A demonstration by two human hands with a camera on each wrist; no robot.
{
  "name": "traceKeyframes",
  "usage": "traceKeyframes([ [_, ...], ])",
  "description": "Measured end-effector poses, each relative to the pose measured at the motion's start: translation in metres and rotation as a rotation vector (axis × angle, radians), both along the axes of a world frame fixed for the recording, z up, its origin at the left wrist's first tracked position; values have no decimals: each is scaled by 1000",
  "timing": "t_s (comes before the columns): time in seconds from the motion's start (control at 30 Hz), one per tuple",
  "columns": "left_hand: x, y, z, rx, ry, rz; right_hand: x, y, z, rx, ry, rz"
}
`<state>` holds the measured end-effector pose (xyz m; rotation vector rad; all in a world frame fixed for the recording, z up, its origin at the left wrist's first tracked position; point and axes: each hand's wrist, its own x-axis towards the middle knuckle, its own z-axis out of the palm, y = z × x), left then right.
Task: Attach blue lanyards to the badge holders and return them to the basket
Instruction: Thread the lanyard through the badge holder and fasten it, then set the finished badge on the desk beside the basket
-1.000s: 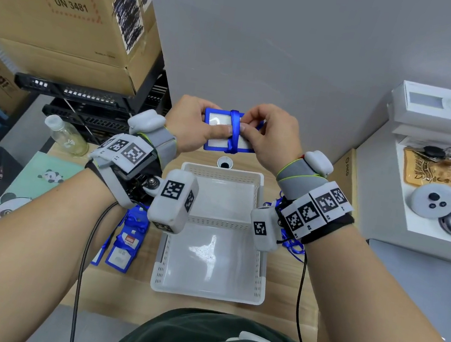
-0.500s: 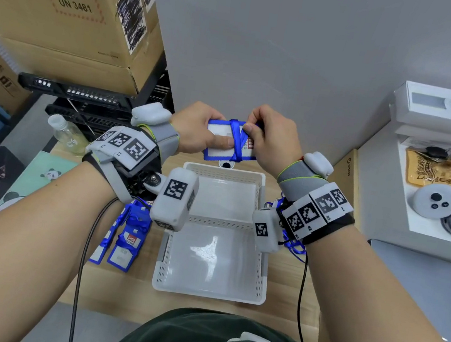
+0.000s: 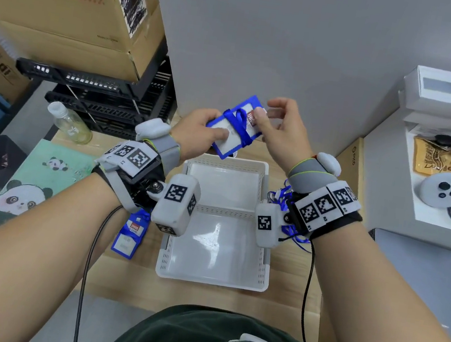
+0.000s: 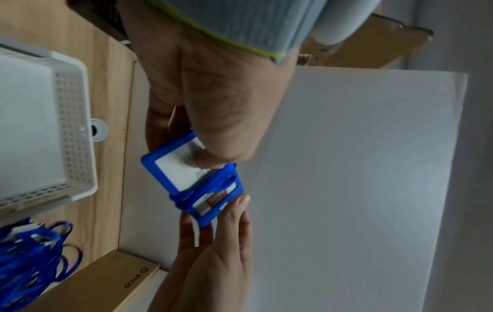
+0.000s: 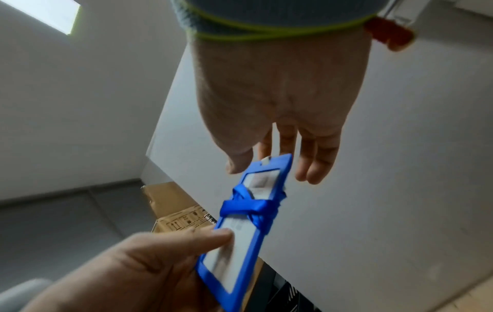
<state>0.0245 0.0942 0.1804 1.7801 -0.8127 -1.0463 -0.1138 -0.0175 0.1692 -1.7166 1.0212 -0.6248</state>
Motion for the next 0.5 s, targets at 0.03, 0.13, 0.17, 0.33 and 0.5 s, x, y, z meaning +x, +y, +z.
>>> traceKeyframes([
  [0.03, 0, 2, -5, -12, 51, 44, -1, 2, -5, 102, -23, -9],
  [0.13, -3, 9, -23, -8, 203, 137, -3, 17, -21, 391, -52, 60],
  [0.17, -4, 14, -30, 12, 226, 142, -3, 23, -28, 427, -48, 87],
  [0.33, 3, 41, -79, 240, -36, 22, -2, 41, -69, 423, 77, 119],
  [0.5, 17, 94, -138, 483, -175, 3, -6, 75, -139, 493, 324, 192],
])
